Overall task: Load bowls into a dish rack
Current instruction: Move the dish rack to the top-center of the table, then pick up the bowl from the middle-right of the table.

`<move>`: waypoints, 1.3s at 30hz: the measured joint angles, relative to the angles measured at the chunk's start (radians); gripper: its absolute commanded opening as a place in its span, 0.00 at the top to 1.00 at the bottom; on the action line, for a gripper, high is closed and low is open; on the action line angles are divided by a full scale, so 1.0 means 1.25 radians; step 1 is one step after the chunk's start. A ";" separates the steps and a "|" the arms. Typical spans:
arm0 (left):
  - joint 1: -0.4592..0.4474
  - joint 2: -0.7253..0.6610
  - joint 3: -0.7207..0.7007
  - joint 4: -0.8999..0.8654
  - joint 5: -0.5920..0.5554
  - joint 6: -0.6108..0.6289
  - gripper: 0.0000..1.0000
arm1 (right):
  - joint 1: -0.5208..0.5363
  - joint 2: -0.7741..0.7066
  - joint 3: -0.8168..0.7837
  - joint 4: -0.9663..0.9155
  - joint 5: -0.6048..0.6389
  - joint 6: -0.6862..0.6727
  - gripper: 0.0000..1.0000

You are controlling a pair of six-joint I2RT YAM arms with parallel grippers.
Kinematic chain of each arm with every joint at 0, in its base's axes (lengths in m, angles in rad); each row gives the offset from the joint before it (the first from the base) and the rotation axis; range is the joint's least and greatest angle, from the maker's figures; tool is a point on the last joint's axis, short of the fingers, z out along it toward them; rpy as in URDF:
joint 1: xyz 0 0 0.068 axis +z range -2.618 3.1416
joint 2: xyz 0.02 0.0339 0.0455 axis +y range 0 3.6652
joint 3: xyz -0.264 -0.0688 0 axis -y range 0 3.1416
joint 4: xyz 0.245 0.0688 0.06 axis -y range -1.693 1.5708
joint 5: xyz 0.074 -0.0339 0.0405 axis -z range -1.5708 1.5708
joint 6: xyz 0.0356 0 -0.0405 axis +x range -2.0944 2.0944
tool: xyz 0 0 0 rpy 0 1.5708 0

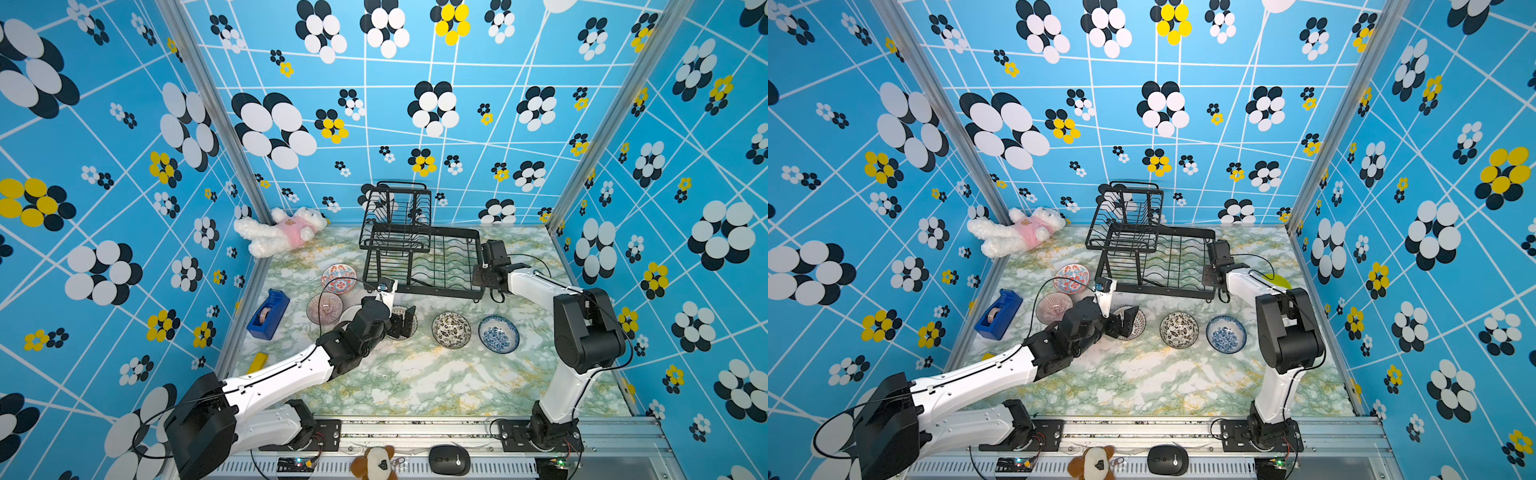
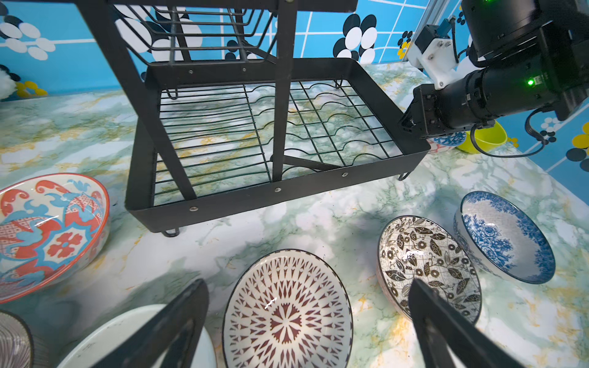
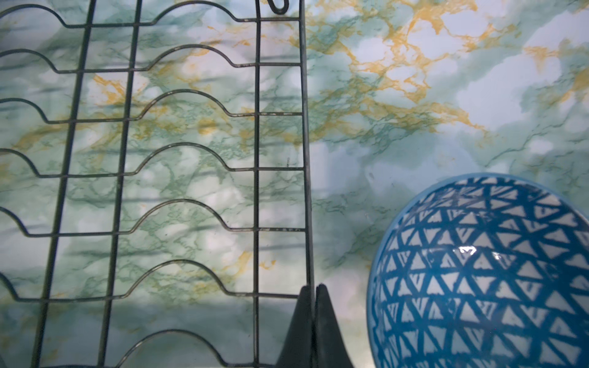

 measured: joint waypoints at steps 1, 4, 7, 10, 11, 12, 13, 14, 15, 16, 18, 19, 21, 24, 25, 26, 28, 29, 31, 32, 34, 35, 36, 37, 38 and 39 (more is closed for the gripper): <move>0.000 -0.002 0.000 -0.003 -0.004 0.005 0.01 | -0.005 0.004 0.007 -0.004 -0.005 -0.007 1.00; -0.002 -0.005 0.000 -0.016 -0.013 0.018 0.01 | -0.015 0.016 0.028 -0.018 -0.009 -0.025 1.00; -0.004 -0.005 0.007 -0.031 -0.021 0.030 0.01 | -0.018 0.026 0.042 -0.031 -0.009 -0.034 0.91; -0.013 -0.004 0.023 -0.043 -0.033 0.043 0.01 | -0.018 0.027 0.051 -0.044 0.002 -0.023 0.55; -0.017 -0.002 0.029 -0.046 -0.039 0.052 0.01 | -0.019 0.027 0.055 -0.045 0.003 -0.023 0.48; -0.021 0.002 0.038 -0.052 -0.046 0.060 0.01 | -0.019 0.025 0.057 -0.045 0.005 -0.023 0.41; -0.028 0.009 0.051 -0.061 -0.058 0.073 0.01 | -0.020 0.021 0.058 -0.046 0.011 -0.018 0.29; -0.035 0.019 0.065 -0.067 -0.070 0.087 0.01 | -0.021 0.015 0.057 -0.051 0.017 -0.012 0.09; -0.044 0.027 0.078 -0.074 -0.083 0.100 0.01 | -0.021 0.008 0.055 -0.052 0.018 -0.013 0.01; -0.053 0.036 0.092 -0.082 -0.096 0.116 0.01 | -0.022 -0.012 0.046 -0.052 0.024 -0.003 0.01; -0.075 0.056 0.118 -0.094 -0.127 0.150 0.01 | -0.023 -0.060 0.022 -0.054 0.037 0.011 0.01; -0.086 0.064 0.129 -0.100 -0.142 0.165 0.01 | -0.023 -0.088 0.010 -0.054 0.041 0.020 0.01; -0.107 0.083 0.148 -0.103 -0.171 0.189 0.01 | -0.023 -0.152 -0.020 -0.047 0.044 0.041 0.01; -0.132 0.108 0.167 -0.103 -0.208 0.214 0.01 | -0.024 -0.243 -0.074 -0.015 0.030 0.061 0.01; -0.137 0.114 0.169 -0.101 -0.217 0.215 0.01 | -0.025 -0.264 -0.089 -0.005 0.016 0.066 0.01; -0.141 0.118 0.171 -0.101 -0.226 0.215 0.01 | -0.026 -0.281 -0.103 0.002 0.004 0.070 0.01; -0.147 0.122 0.173 -0.099 -0.234 0.207 0.01 | -0.026 -0.312 -0.134 0.010 -0.018 0.089 0.01; -0.147 0.122 0.173 -0.099 -0.233 0.199 0.01 | -0.026 -0.324 -0.149 0.010 -0.027 0.095 0.01; -0.147 0.121 0.173 -0.092 -0.213 0.176 0.01 | -0.026 -0.354 -0.184 0.002 -0.036 0.112 0.01; -0.147 0.122 0.173 -0.089 -0.205 0.168 0.01 | -0.026 -0.364 -0.197 -0.004 -0.038 0.118 0.03; -0.147 0.122 0.173 -0.078 -0.178 0.138 0.01 | -0.026 -0.399 -0.238 -0.021 -0.037 0.134 0.11; -0.147 0.123 0.175 -0.075 -0.165 0.123 0.01 | -0.026 -0.416 -0.255 -0.030 -0.037 0.141 0.12; -0.147 0.128 0.178 -0.074 -0.152 0.106 0.01 | -0.026 -0.440 -0.279 -0.042 -0.034 0.149 0.14; -0.147 0.137 0.183 -0.068 -0.138 0.090 0.01 | -0.026 -0.466 -0.304 -0.058 -0.029 0.157 0.16; -0.147 0.147 0.188 -0.063 -0.124 0.078 0.01 | -0.026 -0.487 -0.323 -0.071 -0.026 0.164 0.18; -0.147 0.161 0.194 -0.055 -0.104 0.063 0.01 | -0.026 -0.508 -0.346 -0.083 -0.025 0.173 0.19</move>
